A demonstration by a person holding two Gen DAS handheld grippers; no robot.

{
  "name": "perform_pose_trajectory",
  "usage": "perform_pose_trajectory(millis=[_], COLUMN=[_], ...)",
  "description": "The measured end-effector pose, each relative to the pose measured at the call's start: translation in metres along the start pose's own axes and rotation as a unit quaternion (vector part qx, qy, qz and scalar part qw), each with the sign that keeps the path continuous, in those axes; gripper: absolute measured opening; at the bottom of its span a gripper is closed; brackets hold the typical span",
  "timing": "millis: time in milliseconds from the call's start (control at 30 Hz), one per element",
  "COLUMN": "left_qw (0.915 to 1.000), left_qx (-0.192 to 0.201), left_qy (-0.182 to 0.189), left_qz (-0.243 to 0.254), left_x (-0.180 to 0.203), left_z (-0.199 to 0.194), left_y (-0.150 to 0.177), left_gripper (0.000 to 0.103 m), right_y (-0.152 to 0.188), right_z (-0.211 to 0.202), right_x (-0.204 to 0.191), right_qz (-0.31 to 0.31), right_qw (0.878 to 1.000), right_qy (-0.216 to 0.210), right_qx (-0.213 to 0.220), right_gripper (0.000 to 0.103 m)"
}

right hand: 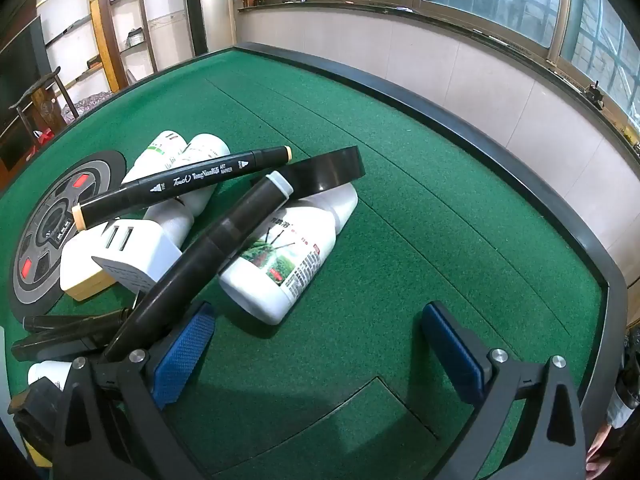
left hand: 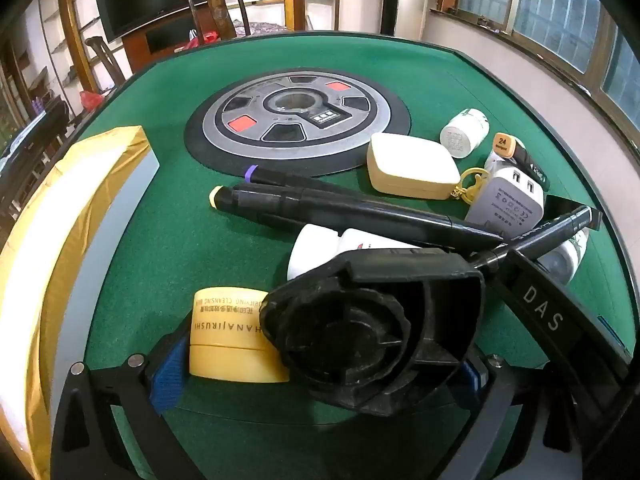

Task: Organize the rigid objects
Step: 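Grasp the black fan housing with the left tool and lift it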

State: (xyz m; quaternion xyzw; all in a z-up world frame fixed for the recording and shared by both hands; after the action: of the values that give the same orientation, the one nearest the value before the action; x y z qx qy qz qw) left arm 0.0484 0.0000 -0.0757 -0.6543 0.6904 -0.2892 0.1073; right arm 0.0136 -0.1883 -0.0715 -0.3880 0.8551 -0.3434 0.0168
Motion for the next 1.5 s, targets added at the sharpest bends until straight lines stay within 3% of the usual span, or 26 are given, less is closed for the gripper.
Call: perform_pose_trajectory(millis=[700, 833, 1000, 1167, 1367, 1500], left_qw=[0.9998, 0.9999, 0.9959, 0.9968, 0.9984, 0.9977], left_qx=[0.008, -0.011, -0.036, -0.021, -0.015, -0.013], left_qy=[-0.011, 0.005, 0.048, 0.044, 0.029, 0.047], left_qz=[-0.012, 0.010, 0.067, 0.063, 0.045, 0.047], left_x=[-0.002, -0.003, 0.001, 0.002, 0.002, -0.001], left_z=[0.002, 0.000, -0.002, -0.004, -0.006, -0.011], left_y=[-0.003, 0.000, 0.009, 0.013, 0.013, 0.014], left_gripper=[0.103, 0.103, 0.103, 0.103, 0.103, 0.103], right_y=[-0.001, -0.002, 0.000, 0.000, 0.002, 0.006], right_z=[0.003, 0.004, 0.004, 0.002, 0.000, -0.002], right_x=[0.001, -0.003, -0.006, -0.006, -0.002, 0.000], right_qz=[0.011, 0.008, -0.071, -0.158, -0.167, -0.162], right_qw=[1.000, 1.000, 0.996, 0.982, 0.980, 0.981], right_qy=[0.007, 0.005, -0.047, -0.104, -0.110, -0.109], right_qx=[-0.004, -0.005, -0.013, -0.008, 0.012, 0.014], right_gripper=[0.102, 0.102, 0.103, 0.103, 0.103, 0.103])
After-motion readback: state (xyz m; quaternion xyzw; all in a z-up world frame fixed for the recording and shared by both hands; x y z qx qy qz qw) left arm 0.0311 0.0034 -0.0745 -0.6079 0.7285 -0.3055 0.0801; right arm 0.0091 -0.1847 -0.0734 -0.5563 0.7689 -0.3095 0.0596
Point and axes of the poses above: each gripper's, at about its wrist camera, not at the fingertips, and z roughly the way its jaws point, x to its right, y to its underside, the point moved 9 cm from there along z, roughly the way its jaws point, and after that the axes turned 15 degrees about y, right-handed, at the moved point
